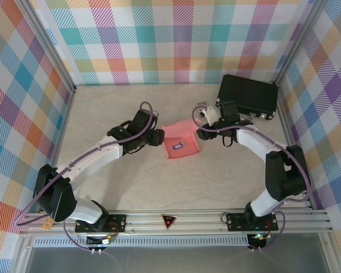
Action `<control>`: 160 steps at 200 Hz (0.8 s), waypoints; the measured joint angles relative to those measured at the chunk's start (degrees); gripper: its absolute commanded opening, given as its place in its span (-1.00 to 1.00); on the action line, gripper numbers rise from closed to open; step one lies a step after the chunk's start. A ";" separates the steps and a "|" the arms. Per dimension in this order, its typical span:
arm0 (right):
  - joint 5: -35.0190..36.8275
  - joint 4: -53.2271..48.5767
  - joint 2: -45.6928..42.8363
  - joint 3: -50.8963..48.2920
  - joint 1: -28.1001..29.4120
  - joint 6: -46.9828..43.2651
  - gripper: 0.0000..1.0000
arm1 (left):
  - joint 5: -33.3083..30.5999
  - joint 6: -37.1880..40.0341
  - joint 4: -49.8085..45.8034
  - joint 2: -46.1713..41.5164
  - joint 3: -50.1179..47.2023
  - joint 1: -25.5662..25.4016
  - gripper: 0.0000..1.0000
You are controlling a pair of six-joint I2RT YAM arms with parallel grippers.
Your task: Fold the paper box
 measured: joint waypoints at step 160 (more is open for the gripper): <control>-5.73 -1.70 7.15 7.39 0.00 1.31 -0.56 | 6.05 0.42 4.13 12.94 5.27 2.58 -0.58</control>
